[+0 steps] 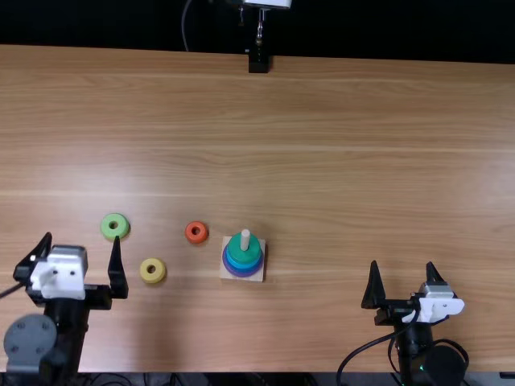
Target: Build the Hanoi tower: stack the rings onto the peg from bottom to top in this color order: purple, dark blue, light blue, dark green, light green, yellow, orange.
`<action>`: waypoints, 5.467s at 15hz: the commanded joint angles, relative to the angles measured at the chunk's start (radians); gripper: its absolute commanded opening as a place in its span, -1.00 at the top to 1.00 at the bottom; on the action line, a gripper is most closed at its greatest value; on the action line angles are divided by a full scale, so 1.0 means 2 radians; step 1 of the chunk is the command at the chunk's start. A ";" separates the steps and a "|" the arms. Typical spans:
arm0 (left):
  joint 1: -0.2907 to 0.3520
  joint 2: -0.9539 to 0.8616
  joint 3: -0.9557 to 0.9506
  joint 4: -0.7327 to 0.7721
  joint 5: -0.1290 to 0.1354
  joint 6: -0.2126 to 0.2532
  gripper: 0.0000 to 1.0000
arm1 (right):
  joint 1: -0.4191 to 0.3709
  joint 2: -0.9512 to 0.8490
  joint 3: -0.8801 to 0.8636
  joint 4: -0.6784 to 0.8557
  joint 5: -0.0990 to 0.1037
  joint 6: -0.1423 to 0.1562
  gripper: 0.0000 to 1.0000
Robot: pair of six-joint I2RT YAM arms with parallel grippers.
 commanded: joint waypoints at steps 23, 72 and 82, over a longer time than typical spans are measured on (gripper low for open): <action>0.048 0.601 0.333 -0.207 -0.042 -0.050 -1.00 | -0.002 -0.006 -0.005 -0.003 -0.003 -0.003 -1.00; -0.071 0.645 0.490 -0.433 -0.011 -0.042 1.00 | -0.002 -0.006 -0.005 -0.003 -0.003 -0.003 -1.00; -0.218 0.630 0.636 -0.536 -0.004 -0.136 1.00 | -0.002 -0.006 -0.005 -0.003 -0.003 -0.003 -1.00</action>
